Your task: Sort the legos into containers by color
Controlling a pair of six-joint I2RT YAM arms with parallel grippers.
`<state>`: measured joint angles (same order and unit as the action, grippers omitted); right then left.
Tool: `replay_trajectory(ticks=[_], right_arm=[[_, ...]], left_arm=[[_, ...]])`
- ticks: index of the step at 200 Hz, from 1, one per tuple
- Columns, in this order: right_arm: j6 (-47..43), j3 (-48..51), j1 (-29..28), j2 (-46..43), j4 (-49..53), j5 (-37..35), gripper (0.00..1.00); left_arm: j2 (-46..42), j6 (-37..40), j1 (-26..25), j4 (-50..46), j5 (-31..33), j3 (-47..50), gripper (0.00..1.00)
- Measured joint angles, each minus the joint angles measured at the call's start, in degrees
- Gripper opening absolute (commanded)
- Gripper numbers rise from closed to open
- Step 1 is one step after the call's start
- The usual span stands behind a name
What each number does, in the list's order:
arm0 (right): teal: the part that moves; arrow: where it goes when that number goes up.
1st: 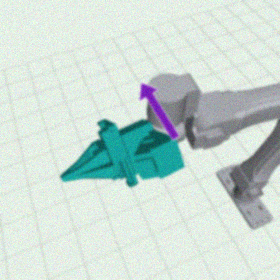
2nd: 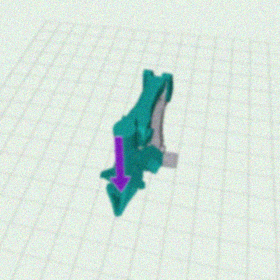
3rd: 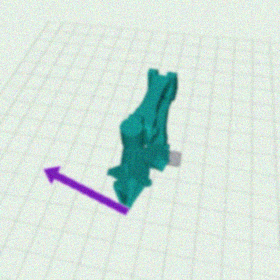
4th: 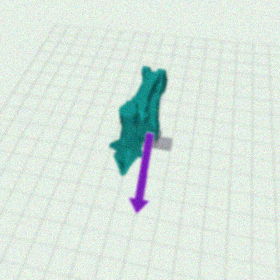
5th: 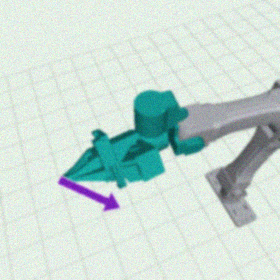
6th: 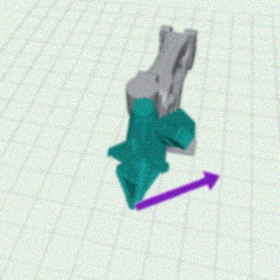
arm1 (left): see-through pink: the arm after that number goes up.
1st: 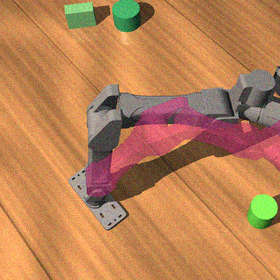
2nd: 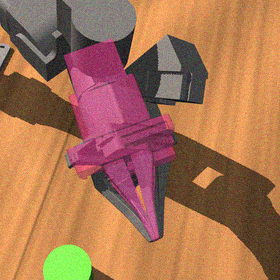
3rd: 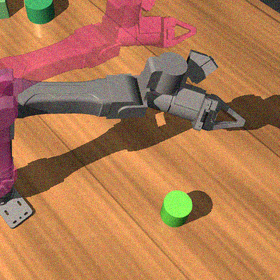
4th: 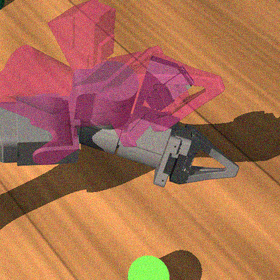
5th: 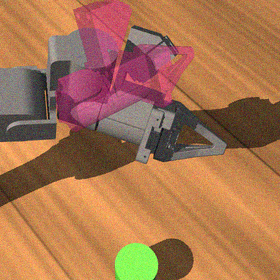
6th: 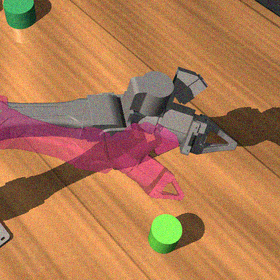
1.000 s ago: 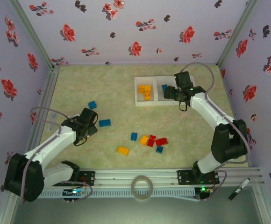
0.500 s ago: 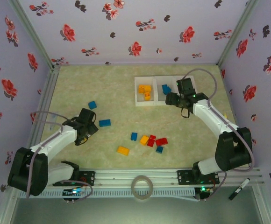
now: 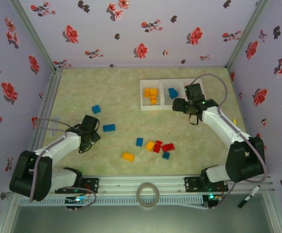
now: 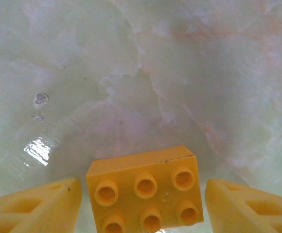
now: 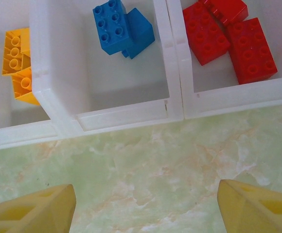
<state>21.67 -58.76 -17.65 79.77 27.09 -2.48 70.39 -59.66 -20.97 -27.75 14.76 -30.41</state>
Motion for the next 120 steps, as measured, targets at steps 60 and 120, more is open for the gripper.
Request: replay_trajectory(ticks=[60, 120], right_arm=[[0.68, 0.35, 0.00, -1.36, -0.26, 0.61, 0.77], [1.49, 1.90, 0.00, -2.86, -0.72, 0.59, 0.77]], left_arm=[[0.44, 1.18, 0.02, 0.17, 0.13, -0.24, 0.36], [0.50, 6.60, -3.78, -5.57, 0.02, -10.71, 0.34]])
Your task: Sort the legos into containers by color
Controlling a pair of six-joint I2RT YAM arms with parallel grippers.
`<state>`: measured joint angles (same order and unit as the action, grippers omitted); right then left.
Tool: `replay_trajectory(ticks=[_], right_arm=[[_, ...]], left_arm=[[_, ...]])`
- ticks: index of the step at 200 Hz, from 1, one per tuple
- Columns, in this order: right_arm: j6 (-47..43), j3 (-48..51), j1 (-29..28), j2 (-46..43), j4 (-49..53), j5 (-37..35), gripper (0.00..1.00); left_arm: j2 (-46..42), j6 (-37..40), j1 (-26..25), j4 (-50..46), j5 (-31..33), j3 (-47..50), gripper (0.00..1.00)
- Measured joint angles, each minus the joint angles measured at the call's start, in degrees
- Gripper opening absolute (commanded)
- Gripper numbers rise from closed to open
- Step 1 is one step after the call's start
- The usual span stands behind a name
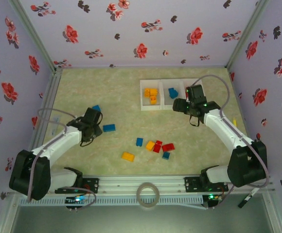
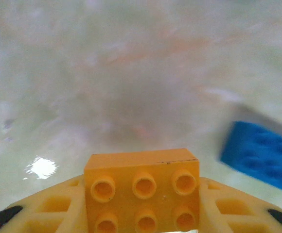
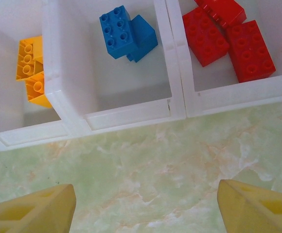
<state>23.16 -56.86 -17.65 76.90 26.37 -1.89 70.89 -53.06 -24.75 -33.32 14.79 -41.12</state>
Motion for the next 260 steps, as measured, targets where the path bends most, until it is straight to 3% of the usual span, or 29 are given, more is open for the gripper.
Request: replay_trajectory(ticks=[68, 148, 200, 260], right_arm=[[0.87, 2.69, 0.00, -3.26, 0.04, -1.57, 0.77], [0.90, 4.50, 0.00, -9.03, 1.97, -3.93, 0.78], [0.92, 5.35, 0.00, -11.61, 3.41, -4.63, 0.78], [1.38, 7.02, 0.00, -14.84, 5.33, -5.20, 0.78]], left_arm=[[9.81, 9.88, -6.16, -3.37, -0.07, -23.10, 0.33], [33.24, 19.71, -10.93, -5.11, -4.83, -51.76, 0.33], [51.67, 24.63, -11.65, -8.63, -8.96, -77.22, 0.34], [67.01, 28.81, -11.74, -11.93, -11.21, -97.15, 0.34]])
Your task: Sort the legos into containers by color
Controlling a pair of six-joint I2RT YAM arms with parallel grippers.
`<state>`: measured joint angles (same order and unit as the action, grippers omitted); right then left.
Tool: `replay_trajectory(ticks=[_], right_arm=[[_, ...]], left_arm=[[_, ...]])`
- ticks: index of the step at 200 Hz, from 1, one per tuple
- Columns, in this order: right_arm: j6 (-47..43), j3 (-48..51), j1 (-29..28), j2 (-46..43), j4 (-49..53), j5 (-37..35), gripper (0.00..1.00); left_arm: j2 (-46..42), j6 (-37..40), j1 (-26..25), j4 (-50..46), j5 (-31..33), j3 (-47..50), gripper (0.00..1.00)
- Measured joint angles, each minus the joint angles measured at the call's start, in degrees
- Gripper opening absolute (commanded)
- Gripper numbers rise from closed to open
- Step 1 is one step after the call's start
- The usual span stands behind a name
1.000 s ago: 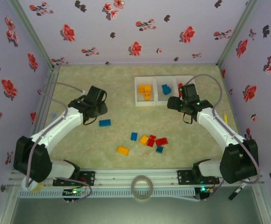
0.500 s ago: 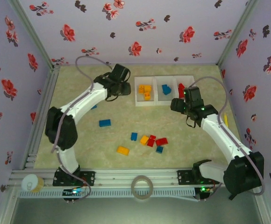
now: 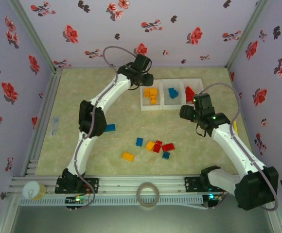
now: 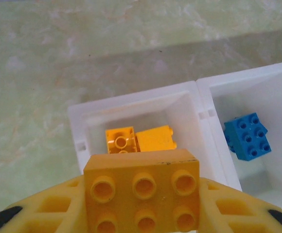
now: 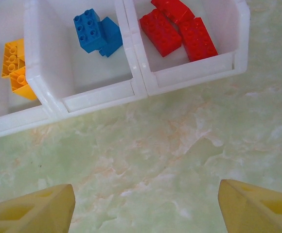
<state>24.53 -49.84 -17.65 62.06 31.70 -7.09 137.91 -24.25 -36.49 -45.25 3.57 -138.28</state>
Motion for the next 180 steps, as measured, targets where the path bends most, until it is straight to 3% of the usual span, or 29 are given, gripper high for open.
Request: replay_trajectory(ticks=[35, 61, 78, 137, 180], right_arm=[[0.11, 0.35, 0.00, -1.51, 1.11, -0.26, 0.78], [0.11, 0.70, 0.00, -1.97, 1.27, -0.26, 0.78], [0.11, 0.87, 0.00, -2.01, 1.42, -0.26, 0.78], [0.11, 0.94, 0.00, -2.01, 1.68, -0.24, 0.79], [0.11, 0.94, 0.00, -2.01, 1.68, -0.22, 0.79]], left_arm=[[3.87, 1.62, 0.00, 0.57, -1.14, -1.92, 0.39], [5.57, 2.14, 0.00, 1.14, -1.79, -2.05, 0.63], [6.34, 2.38, 0.00, 1.07, -2.19, -2.62, 0.68], [4.83, 2.40, 0.00, 1.22, -2.10, -0.81, 0.72], [-6.29, 2.47, 0.11, 1.27, -1.20, 10.58, 0.71]])
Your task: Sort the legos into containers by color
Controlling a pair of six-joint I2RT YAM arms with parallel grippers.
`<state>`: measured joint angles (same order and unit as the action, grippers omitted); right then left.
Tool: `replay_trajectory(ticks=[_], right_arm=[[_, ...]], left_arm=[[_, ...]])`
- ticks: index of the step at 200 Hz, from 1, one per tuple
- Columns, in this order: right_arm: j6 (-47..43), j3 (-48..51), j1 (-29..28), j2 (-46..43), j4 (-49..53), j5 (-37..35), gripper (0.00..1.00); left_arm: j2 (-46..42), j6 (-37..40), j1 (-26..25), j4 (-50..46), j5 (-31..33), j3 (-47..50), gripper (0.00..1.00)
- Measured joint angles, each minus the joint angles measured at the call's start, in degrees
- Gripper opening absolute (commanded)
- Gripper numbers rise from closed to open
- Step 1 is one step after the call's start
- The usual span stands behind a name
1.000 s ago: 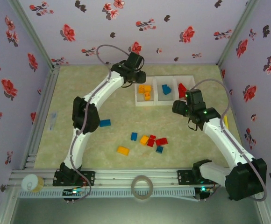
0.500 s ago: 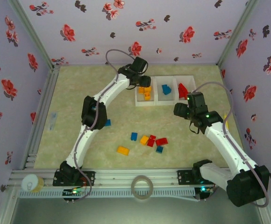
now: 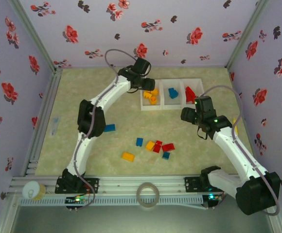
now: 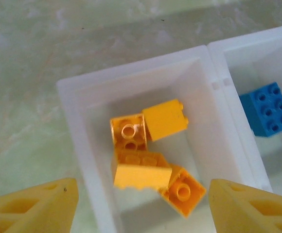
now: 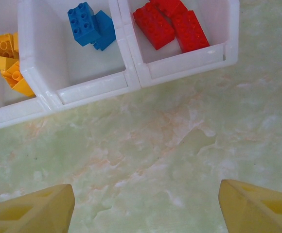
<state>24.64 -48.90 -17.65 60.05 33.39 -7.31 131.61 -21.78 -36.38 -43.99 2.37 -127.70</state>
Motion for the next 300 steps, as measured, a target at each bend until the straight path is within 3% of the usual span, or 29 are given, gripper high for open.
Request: replay_trajectory(ticks=[68, 106, 165, 230, 300], right_arm=[[0.02, 0.00, 0.00, 1.53, -0.07, 0.61, 0.78], [0.02, 0.00, -0.04, 1.79, -0.09, 1.33, 0.78], [0.04, 0.20, -1.31, 2.86, -0.31, 2.45, 0.78], [2.75, 3.69, -12.24, 5.64, -1.88, 3.89, 0.77], [11.93, 8.83, -24.13, 11.28, -1.97, 2.58, 0.75]], left_arm=[[-20.02, -0.87, 0.61, 3.87, 3.56, 25.66, 0.72], [-25.55, -3.52, 3.37, 6.05, 4.94, 38.51, 0.71], [-31.10, -6.25, 5.11, 8.74, 5.60, 48.24, 0.70], [-38.84, -9.09, 5.11, 10.54, 5.57, 60.41, 0.70], [-44.59, -11.17, 5.01, 11.65, 5.57, 64.35, 0.69]])
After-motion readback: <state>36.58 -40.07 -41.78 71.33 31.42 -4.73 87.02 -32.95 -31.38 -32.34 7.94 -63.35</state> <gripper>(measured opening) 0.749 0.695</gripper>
